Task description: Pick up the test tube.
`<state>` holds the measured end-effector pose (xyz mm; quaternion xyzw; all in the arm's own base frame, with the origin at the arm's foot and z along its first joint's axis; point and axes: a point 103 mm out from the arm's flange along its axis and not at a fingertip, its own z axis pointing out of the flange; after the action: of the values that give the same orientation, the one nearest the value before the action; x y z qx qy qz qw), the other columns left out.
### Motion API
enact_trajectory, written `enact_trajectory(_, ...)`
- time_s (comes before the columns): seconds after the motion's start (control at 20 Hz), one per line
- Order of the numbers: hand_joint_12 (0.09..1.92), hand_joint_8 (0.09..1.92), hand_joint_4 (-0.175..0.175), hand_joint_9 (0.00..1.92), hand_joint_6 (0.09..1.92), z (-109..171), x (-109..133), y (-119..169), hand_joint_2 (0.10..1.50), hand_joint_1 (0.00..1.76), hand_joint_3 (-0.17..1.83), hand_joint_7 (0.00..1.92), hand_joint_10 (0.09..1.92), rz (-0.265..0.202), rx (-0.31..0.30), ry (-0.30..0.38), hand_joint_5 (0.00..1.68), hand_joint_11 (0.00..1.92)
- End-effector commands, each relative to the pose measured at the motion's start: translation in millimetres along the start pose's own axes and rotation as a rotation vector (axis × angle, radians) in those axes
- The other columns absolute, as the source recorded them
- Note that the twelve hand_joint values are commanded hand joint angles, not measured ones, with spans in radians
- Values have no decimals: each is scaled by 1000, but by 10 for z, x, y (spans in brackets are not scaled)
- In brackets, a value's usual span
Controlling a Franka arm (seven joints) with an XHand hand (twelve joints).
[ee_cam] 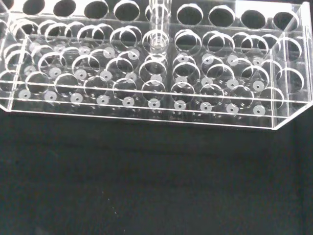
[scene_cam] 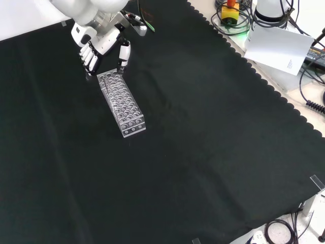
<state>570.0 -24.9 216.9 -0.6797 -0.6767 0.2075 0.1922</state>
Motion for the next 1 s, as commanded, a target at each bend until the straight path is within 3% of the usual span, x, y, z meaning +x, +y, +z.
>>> enact_trajectory(0.05, 1495, 884, -31, 111, 87, 66, -21, 55, 1025, 830, -175, 160, 1013, 7, 12, -11, 341, 0)
enact_trajectory(0.35, 1528, 898, -36, 156, 87, 131, -4, 108, 1024, 848, -175, 213, 985, 5, 13, -13, 359, 0)
enact_trajectory(1.0, 1532, 892, -63, 380, 87, 115, 57, 232, 1026, 889, -175, 518, 900, -9, -37, -9, 456, 63)
